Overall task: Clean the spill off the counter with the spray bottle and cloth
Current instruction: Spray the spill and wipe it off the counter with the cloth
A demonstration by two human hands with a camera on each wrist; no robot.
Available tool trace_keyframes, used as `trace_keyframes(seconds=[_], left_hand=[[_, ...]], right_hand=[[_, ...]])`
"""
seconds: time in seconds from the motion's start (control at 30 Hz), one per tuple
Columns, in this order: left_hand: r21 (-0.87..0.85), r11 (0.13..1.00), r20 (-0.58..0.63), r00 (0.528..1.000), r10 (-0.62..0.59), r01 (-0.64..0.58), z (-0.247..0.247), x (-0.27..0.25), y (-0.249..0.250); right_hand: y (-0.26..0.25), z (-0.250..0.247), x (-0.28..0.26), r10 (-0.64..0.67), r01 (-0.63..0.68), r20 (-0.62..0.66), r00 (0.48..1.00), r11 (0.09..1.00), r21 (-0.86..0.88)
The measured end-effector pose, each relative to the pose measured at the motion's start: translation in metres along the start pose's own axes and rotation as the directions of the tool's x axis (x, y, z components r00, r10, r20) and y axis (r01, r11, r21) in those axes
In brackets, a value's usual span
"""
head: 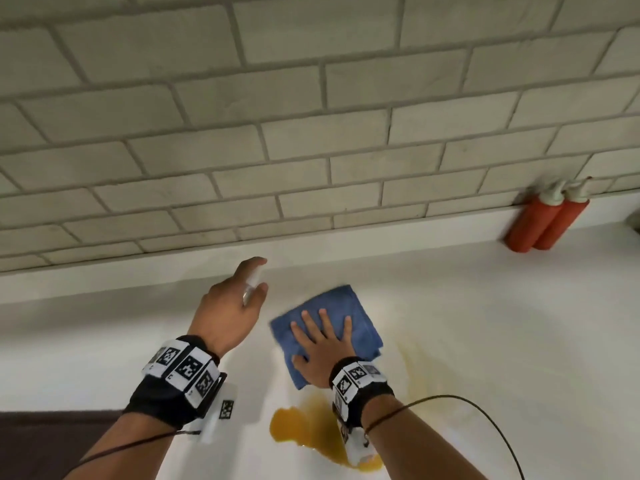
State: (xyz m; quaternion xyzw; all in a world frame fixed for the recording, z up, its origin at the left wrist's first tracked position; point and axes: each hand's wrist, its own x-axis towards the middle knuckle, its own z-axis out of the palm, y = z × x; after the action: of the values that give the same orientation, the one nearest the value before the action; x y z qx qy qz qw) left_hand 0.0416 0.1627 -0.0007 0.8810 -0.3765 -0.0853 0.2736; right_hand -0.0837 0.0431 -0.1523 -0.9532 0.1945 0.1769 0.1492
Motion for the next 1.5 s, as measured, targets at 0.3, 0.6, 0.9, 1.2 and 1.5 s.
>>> trace_keyframes(seconds=[0.3,0.6,0.9,1.2,1.5], left_hand=[[-0.079,0.989,0.066,0.99,0.128,-0.123,0.004,-0.021,-0.004],[-0.105,0.984,0.134,0.978,0.158,-0.145,0.023,-0.03,0.012],[-0.232,0.966,0.177,0.972,0.153,-0.11,0.075,-0.096,0.043],[-0.234,0.97,0.034,0.997,-0.064,0.071,0.061,-0.145,0.049],[-0.209,0.954,-0.112,0.964,-0.241,0.215,0.054,-0.213,0.031]], right_hand=[[0.074,-0.026,-0.011,0.269,-0.27,0.023,0.963,0.956,0.118],[0.094,0.019,-0.098,0.494,-0.469,-0.039,0.869,0.845,0.256],[0.099,0.051,-0.165,0.442,-0.428,-0.038,0.896,0.883,0.193],[0.09,0.041,-0.149,0.296,-0.296,0.02,0.955,0.949,0.106],[0.08,0.013,-0.09,0.092,-0.093,0.088,0.992,0.996,0.003]])
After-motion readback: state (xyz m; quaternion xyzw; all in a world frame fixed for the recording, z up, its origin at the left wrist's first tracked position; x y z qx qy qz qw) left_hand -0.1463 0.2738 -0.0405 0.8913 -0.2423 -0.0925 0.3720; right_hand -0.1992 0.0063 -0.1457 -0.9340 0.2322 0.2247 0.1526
